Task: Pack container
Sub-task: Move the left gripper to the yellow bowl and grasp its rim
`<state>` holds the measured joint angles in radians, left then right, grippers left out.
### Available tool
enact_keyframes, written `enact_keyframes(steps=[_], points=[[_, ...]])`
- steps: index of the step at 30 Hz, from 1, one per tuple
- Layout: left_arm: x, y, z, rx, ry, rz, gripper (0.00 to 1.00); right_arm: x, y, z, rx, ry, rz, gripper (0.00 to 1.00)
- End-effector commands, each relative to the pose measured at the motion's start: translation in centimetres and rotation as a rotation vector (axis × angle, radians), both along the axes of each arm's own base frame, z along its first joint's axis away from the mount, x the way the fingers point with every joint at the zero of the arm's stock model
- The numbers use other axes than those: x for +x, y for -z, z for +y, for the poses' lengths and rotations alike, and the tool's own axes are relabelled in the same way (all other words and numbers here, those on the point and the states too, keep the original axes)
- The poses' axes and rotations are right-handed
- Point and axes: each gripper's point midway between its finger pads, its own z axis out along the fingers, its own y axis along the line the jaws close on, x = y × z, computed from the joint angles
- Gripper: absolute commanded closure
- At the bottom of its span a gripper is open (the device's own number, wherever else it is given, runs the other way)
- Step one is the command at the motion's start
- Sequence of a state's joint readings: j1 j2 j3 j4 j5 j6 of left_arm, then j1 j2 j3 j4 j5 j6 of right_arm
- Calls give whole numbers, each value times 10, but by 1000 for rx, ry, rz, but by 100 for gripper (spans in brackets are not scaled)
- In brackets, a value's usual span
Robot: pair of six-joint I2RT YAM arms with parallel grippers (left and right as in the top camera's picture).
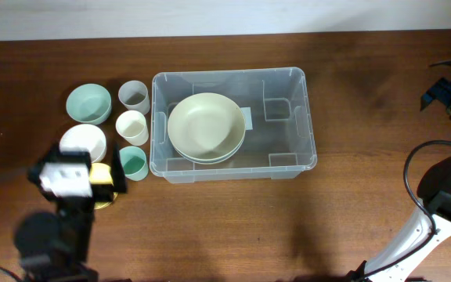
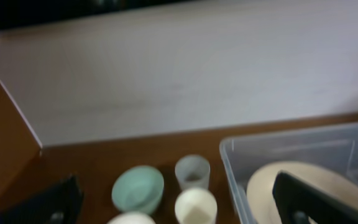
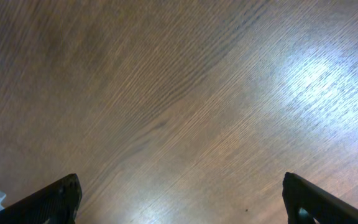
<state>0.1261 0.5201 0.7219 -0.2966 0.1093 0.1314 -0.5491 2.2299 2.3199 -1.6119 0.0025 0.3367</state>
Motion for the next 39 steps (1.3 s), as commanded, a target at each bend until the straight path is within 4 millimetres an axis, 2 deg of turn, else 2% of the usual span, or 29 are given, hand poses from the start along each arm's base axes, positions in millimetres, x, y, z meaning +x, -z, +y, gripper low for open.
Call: enact_keyframes(steps=[1, 3, 6, 11, 12, 14, 19, 20, 21, 25, 29, 33, 39], points=[[21, -14, -6, 1, 56, 81, 0, -2, -12, 0, -16, 6, -23, 1], [31, -9, -4, -17, 52, 125, 0, -2, -12, 0, -16, 6, -23, 1], [44, 0, 8, -166, -21, 210, 0, -2, -12, 0, -16, 6, -23, 1], [60, 33, 39, -264, -142, 489, 0, -2, -12, 0, -16, 6, -23, 1], [65, 52, 50, -292, -177, 595, 0, -2, -12, 0, -16, 6, -23, 1], [71, 72, 54, -313, -185, 668, 0, -2, -12, 0, -16, 6, -23, 1], [83, 125, 41, -399, -113, 855, 0, -2, -12, 0, -16, 6, -23, 1], [83, 137, 41, -410, -119, 896, 0, -2, -12, 0, -16, 6, -23, 1], [85, 155, 51, -464, -190, 946, 0, -2, -12, 0, -16, 6, -23, 1], [75, 191, 92, -610, -490, 1015, 0, -2, -12, 0, -16, 6, -23, 1], [61, 214, 112, -675, -575, 1083, 0, -2, -12, 0, -16, 6, -23, 1], [52, 230, 120, -703, -612, 1140, 0, -2, -12, 0, -16, 6, -23, 1], [40, 248, 116, -715, -634, 1230, 0, -2, -12, 0, -16, 6, -23, 1]])
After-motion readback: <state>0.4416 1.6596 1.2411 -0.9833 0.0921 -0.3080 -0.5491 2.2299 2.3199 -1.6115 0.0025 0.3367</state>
